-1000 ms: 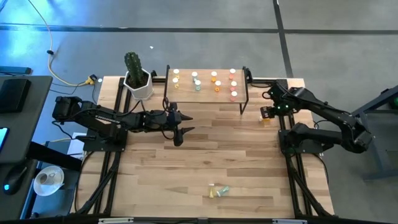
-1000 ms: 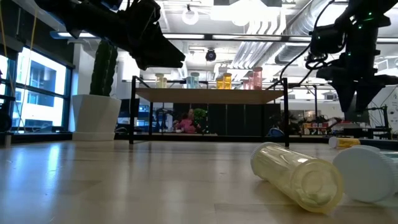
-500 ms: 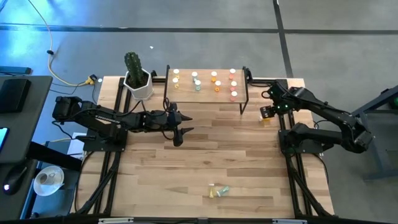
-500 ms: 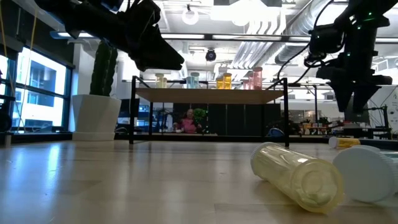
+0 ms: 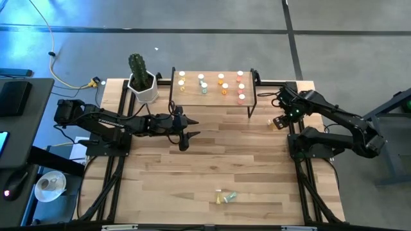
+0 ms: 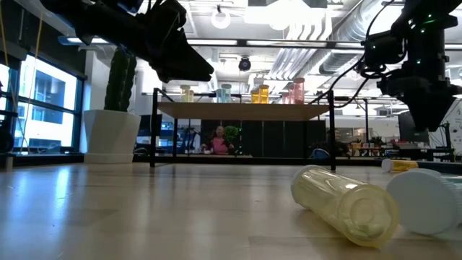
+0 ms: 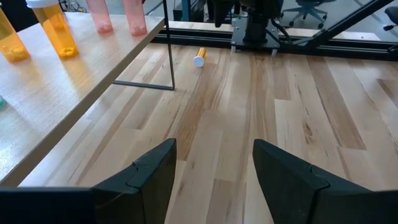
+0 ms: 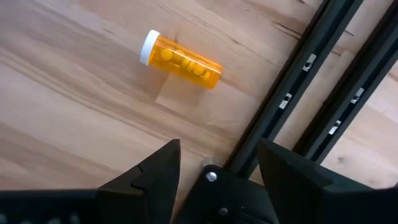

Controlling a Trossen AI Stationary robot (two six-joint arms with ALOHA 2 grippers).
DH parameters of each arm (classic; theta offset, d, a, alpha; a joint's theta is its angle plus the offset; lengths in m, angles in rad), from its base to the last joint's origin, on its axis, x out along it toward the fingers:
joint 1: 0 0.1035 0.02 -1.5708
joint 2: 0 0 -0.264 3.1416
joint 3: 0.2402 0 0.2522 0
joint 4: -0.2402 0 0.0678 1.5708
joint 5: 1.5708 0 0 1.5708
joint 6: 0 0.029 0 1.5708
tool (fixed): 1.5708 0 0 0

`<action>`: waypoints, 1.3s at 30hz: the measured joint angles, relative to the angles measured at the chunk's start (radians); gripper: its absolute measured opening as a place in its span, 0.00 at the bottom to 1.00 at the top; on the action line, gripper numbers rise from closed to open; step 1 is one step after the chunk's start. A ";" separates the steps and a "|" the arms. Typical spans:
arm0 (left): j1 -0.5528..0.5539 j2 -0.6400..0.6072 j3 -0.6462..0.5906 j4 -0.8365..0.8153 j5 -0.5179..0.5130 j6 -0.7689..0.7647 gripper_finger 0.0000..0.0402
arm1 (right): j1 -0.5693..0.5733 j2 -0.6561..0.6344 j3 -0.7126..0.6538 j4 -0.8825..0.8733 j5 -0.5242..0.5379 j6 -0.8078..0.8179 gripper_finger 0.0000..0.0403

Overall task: Pick and place medicine bottles onto shelf by color
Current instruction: Put the orange pill bottle on the shelf aligned with the other orange pill bottles

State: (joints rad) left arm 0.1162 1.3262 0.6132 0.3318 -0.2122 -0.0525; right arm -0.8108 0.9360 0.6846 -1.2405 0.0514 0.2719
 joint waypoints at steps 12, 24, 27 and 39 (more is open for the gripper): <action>0.000 0.000 0.000 0.000 0.000 0.000 0.51 | 0.000 0.000 0.000 -0.031 -0.002 -0.091 0.51; 0.000 0.000 0.000 0.001 0.000 0.002 0.51 | 0.000 0.000 0.000 0.139 -0.051 0.198 0.51; 0.000 0.000 0.000 -0.007 0.000 0.002 0.50 | 0.000 0.000 -0.001 0.141 -0.011 0.292 0.51; 0.000 0.000 0.000 -0.032 0.000 0.001 0.50 | 0.000 0.000 -0.124 0.255 0.014 0.347 0.51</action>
State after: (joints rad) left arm 0.1162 1.3258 0.6132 0.2996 -0.2123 -0.0515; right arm -0.8108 0.9360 0.5601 -0.9852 0.0658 0.6190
